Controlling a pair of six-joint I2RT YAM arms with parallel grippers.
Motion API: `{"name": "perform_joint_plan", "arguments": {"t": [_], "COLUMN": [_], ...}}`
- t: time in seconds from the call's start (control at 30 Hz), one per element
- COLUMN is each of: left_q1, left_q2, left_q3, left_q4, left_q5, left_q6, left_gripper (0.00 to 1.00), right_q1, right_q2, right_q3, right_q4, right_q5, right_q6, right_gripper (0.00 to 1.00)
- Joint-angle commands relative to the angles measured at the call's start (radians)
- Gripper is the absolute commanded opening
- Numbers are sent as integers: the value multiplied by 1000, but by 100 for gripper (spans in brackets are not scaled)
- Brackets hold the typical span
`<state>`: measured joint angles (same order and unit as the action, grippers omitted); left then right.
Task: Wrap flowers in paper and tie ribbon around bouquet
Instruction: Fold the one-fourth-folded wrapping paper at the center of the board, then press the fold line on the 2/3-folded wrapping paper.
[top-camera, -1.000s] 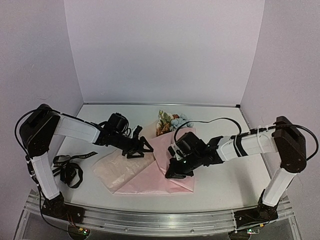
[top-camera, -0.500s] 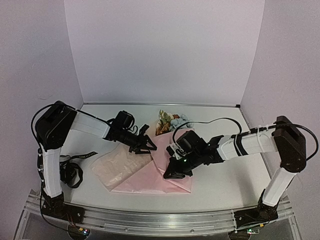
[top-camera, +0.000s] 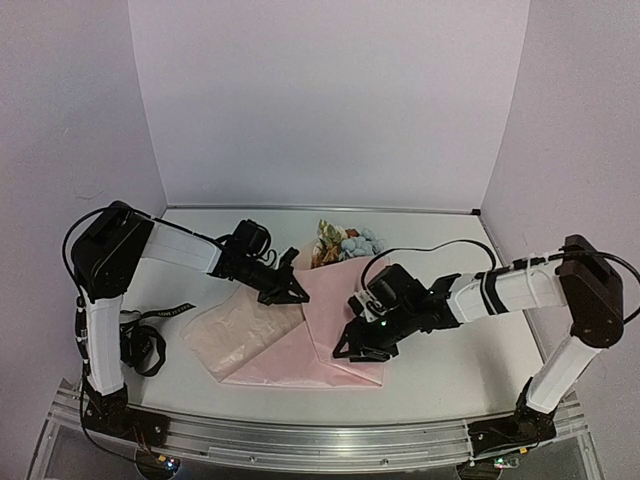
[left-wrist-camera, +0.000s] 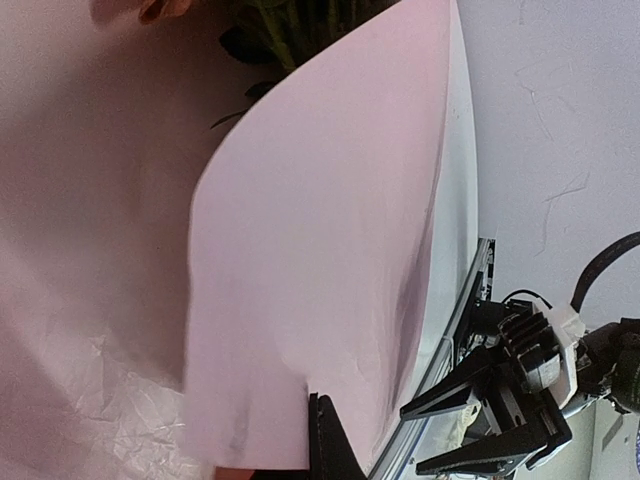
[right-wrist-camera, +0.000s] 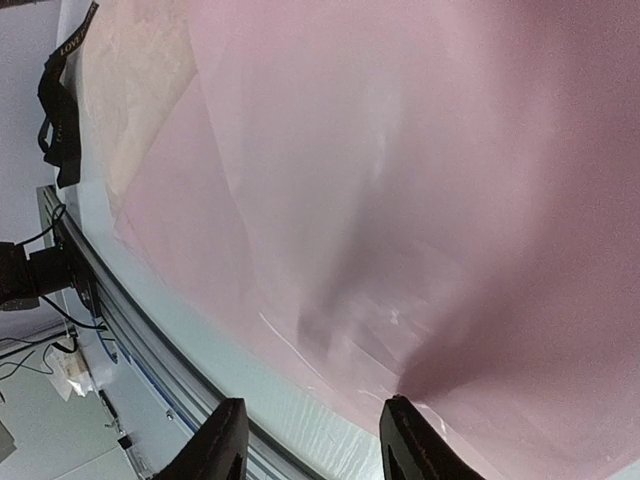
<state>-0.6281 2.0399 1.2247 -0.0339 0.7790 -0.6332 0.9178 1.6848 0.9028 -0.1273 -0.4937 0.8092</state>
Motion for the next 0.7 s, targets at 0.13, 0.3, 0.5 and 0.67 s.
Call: {"name": "perform_joint_plan", "arguments": {"t": [0.13,0.3,0.5,0.67], "left_q1": [5,5,5,5], "left_q2": [-43,-32,-28,-22], "left_q3": [61,70,80,85], "left_q4": [-84,-95,-121,-134], "left_q5": [-75,-85,-115,-131], "left_q6": [58,58,62,65], "left_gripper": [0,0,0,0], "right_q1": [-8,-9,-13,-18], "right_q2": [-139,-145,-148,-127], "right_q3": [-119,-165,-212,-238], "right_q4": [4,32,52,73], "right_q5": [56,71,89,98], "right_q6": [30,44,50,52], "right_gripper": [43,42,41,41]}}
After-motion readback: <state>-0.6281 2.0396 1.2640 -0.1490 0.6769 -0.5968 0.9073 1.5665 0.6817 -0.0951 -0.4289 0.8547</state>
